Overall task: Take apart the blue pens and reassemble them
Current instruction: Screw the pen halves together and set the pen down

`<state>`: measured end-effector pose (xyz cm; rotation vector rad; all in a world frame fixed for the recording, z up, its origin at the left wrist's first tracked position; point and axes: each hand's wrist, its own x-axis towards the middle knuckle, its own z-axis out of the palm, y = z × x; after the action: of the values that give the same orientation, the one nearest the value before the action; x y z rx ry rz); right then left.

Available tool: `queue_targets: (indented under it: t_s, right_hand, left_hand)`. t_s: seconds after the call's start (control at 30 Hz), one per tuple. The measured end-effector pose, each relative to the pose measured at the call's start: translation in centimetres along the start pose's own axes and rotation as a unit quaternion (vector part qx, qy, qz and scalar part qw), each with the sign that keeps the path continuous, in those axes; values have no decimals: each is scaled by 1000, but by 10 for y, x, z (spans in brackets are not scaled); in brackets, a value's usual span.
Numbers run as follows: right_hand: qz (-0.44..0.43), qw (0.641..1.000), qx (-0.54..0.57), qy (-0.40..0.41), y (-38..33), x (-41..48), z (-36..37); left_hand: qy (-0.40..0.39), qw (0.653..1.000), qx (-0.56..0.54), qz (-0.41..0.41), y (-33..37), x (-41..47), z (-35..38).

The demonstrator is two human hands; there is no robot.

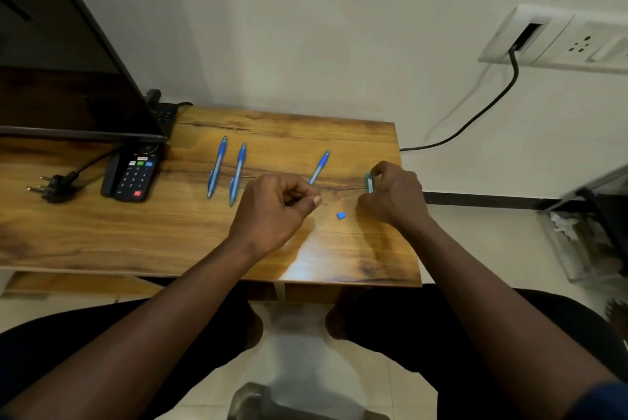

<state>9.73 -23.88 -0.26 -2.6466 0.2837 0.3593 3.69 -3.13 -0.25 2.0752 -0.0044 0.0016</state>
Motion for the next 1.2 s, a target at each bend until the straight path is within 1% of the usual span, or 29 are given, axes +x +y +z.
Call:
queue_targets:
  t_s: [0.07, 0.1, 0.13, 0.17, 0.2, 0.23, 0.27, 0.3, 0.37, 0.43, 0.53, 0.6, 0.67, 0.83, 0.9, 0.93, 1.03, 1.07, 1.1, 1.13, 1.2]
  right_hand:
    - [13, 997, 70, -3, -1, 0, -1]
    - [34, 990, 137, -10, 1, 0, -1]
    - [68, 972, 225, -31, 2, 0, -2]
    - [109, 938, 321, -65, 2, -1, -2]
    - [144, 892, 416, -102, 1, -3, -3]
    - [167, 845, 491, -132, -1, -5, -4]
    - [182, 805, 543, -155, -3, -8, -5]
    - [189, 773, 581, -174, -5, -10, -4]
    - [198, 723, 630, -203, -7, -14, -4]
    - [200, 695, 656, -218, -9, -17, -5]
    - [190, 672, 679, -228, -11, -18, -6]
    - [188, 663, 689, -225, -11, -18, -7]
    - [181, 662, 693, -222, -12, -18, -8]
    - [140, 677, 693, -204, -11, -18, -4]
    - [121, 699, 680, -187, -9, -17, -2]
    - [110, 716, 666, -178, -9, -18, -1]
    - [66, 781, 605, -142, -11, -20, 0]
    - [54, 796, 587, -137, -11, -20, 0]
    - [53, 802, 579, -139, -12, -21, 1]
    - [62, 799, 580, -147, -12, -21, 1]
    - [88, 771, 605, -179, -13, -22, 2]
  left_hand:
    - [-10, 1000, 3, -19, -1, 0, 5]
    - [-13, 1000, 2, -27, -1, 0, 7]
    - [-15, 999, 0, -32, 0, 1, 8]
    - [-17, 999, -4, -36, 1, 1, 9]
    - [-20, 999, -10, -39, 2, 1, 10]
    - [-21, 999, -16, -43, 4, 2, 12]
    - [-22, 998, -23, -47, 5, 3, 13]
    - [-21, 998, -31, -52, 7, 5, 14]
    - [-16, 997, -47, -60, 9, 8, 16]
    - [-12, 996, -54, -63, 13, 12, 18]
    - [-5, 997, -58, -59, 19, 16, 21]
    - [1, 997, -55, -59, 21, 19, 23]
    - [5, 997, -47, -62, 21, 20, 24]
    - [11, 996, -30, -78, 21, 22, 25]
    - [8, 996, -20, -84, 19, 23, 26]
    - [7, 996, -16, -88, 19, 24, 26]
    - [-5, 994, 0, -105, 16, 22, 24]
    - [-12, 994, 1, -112, 16, 21, 23]
    - [-18, 993, -2, -116, 16, 21, 20]
    - [-25, 993, -6, -116, 16, 20, 18]
    - [-34, 993, -11, -110, 16, 18, 12]
